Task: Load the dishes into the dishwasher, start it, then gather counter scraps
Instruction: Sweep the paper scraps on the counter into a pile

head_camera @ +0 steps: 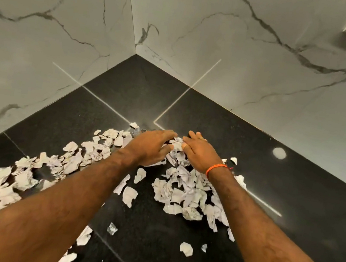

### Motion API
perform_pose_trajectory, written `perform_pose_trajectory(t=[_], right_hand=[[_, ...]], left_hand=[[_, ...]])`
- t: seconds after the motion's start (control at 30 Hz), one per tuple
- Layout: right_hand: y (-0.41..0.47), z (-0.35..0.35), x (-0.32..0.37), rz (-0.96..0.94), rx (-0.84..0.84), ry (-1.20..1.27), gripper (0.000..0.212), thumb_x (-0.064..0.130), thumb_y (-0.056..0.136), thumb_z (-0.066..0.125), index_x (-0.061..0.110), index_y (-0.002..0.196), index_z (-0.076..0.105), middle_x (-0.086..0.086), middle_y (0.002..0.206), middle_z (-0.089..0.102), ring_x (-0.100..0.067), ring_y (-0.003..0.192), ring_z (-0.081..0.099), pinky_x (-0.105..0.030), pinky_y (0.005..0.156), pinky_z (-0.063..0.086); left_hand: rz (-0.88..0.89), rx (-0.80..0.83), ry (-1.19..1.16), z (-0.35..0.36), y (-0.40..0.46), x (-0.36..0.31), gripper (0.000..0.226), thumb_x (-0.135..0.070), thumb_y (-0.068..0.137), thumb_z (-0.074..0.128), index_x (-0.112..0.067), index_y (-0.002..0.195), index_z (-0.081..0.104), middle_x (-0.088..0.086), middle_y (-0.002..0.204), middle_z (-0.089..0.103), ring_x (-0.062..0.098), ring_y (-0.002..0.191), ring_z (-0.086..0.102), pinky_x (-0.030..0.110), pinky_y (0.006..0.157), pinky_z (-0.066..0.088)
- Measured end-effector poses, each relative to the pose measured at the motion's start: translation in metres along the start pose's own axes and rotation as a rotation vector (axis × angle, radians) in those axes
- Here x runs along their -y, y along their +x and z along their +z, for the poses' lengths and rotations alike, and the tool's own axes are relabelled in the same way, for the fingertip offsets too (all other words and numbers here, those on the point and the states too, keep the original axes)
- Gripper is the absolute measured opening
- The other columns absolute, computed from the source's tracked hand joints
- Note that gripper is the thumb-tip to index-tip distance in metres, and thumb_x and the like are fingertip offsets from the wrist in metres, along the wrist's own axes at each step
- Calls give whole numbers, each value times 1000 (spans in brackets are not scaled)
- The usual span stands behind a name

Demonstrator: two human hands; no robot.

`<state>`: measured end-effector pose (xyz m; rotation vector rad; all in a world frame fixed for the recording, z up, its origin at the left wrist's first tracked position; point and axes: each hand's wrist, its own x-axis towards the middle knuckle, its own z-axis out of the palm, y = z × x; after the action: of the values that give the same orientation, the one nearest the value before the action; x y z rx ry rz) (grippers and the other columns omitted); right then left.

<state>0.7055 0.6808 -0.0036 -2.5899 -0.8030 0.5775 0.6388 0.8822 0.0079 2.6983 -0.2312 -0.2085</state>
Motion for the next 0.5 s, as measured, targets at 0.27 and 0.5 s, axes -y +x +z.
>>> perform_pose_trajectory(t=[0.27, 0.5], right_hand=[[-67, -2, -46, 196, -388, -48, 40, 33, 104, 38, 22, 138, 56, -3, 145, 54, -28, 139, 43, -49, 113, 35], [-85, 40, -44, 290, -283, 63, 54, 44, 106, 25, 25, 157, 27, -3, 166, 18, -25, 155, 6, -49, 123, 0]], left_hand=[[37, 81, 153, 31, -12, -69, 81, -68, 98, 36, -19, 161, 19, 7, 170, 11, 23, 156, 8, 49, 126, 13], [53, 158, 344, 54, -32, -82, 108, -86, 86, 33, -16, 162, 2, 9, 169, -9, 25, 156, -11, 55, 126, -1]])
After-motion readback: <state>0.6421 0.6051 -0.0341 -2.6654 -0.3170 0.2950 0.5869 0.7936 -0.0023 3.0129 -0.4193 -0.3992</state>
